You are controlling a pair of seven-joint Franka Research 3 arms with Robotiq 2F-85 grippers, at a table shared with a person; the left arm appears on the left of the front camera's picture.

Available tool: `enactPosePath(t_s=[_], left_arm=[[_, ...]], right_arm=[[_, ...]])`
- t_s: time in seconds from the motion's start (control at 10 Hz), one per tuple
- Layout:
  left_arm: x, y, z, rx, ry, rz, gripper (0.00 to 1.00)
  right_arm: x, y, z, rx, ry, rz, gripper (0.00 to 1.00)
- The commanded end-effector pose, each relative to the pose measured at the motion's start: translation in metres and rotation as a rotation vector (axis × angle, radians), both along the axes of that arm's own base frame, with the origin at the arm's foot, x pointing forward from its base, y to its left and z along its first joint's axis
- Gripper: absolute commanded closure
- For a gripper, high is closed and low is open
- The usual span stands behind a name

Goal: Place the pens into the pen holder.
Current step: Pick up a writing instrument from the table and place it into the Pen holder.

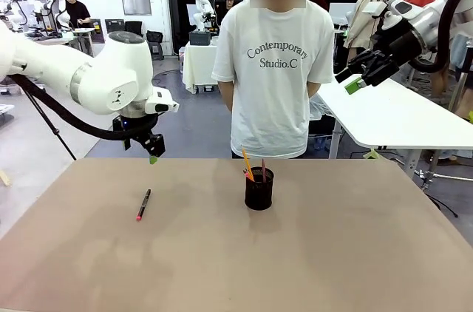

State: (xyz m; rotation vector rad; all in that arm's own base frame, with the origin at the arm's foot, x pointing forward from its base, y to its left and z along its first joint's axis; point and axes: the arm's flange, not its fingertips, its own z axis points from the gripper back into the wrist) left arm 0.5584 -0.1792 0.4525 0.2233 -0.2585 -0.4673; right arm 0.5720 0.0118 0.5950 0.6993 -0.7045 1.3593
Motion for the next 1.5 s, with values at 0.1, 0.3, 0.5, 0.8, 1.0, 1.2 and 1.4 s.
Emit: enactPosePath(t_s=[0.1,0.3,0.5,0.8,1.0,1.2,1.4], left_arm=[[-0.001,0.012,-0.03,0.022,-0.004,0.167,0.0],[0.004,0.029,-0.045,-0.012,-0.051,0.273,0.0],[0.004,0.041,-0.049,-0.041,-0.079,0.326,0.0],[0.012,0.047,-0.07,-0.147,-0.035,0.326,0.0],[0.026,0.049,-0.082,-0.215,-0.021,0.344,0.0],[0.038,0.047,-0.092,-0.254,-0.011,0.398,0.0],[0.029,0.043,-0.095,-0.225,-0.015,0.39,0.0]], right_arm=[[-0.001,0.002,0.002,0.0,-0.002,0.002,0.0],[-0.001,0.002,0.002,0.0,-0.002,0.002,0.0],[-0.001,0.002,0.002,0.0,-0.002,0.002,0.0],[-0.001,0.002,0.002,0.0,-0.002,0.002,0.0],[-0.001,0.002,0.002,0.0,-0.002,0.002,0.0],[-0.001,0.002,0.002,0.0,-0.002,0.002,0.0],[-0.001,0.002,0.002,0.0,-0.002,0.002,0.0]])
